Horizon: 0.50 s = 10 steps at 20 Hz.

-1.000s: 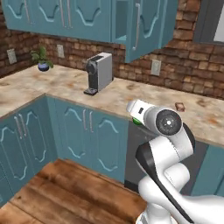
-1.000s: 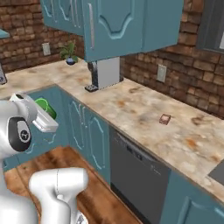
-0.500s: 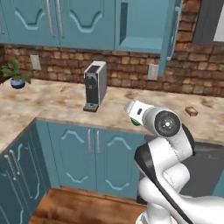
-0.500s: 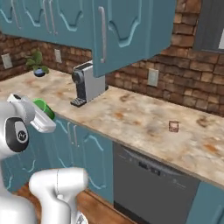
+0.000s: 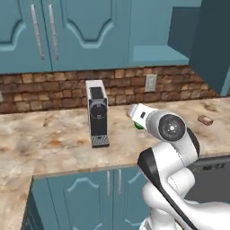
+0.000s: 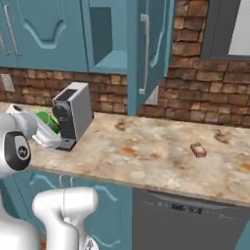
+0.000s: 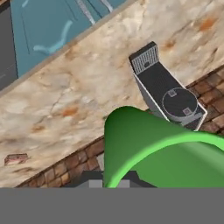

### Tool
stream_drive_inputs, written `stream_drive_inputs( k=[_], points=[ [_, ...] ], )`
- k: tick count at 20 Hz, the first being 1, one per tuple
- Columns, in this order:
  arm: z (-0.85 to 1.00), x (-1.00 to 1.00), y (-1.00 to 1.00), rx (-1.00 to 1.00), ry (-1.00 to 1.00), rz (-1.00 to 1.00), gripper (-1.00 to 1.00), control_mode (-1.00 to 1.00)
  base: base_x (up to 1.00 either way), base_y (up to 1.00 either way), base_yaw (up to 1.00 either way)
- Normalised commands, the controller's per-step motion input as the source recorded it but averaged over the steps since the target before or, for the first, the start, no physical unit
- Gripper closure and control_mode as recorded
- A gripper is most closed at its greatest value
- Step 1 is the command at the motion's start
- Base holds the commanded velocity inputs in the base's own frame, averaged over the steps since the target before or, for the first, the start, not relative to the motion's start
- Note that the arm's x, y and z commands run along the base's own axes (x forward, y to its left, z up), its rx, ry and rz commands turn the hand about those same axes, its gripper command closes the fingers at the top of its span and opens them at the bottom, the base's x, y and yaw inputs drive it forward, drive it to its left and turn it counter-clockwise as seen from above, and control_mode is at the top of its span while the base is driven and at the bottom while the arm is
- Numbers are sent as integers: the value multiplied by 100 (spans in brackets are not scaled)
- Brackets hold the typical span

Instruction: Move the cup from next to the sink to the open cabinet. Then, move the bowl with the bell pepper to the fridge to clear the area for faucet cleaning.

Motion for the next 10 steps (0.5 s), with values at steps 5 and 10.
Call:
stream_drive_inputs(
  k=[5, 10],
  points=[
    [0, 0, 0, 0, 0, 0, 100, 100, 41, 8, -66],
    [0, 0, 0, 0, 0, 0, 100, 100, 15, -45, -30]
  ],
)
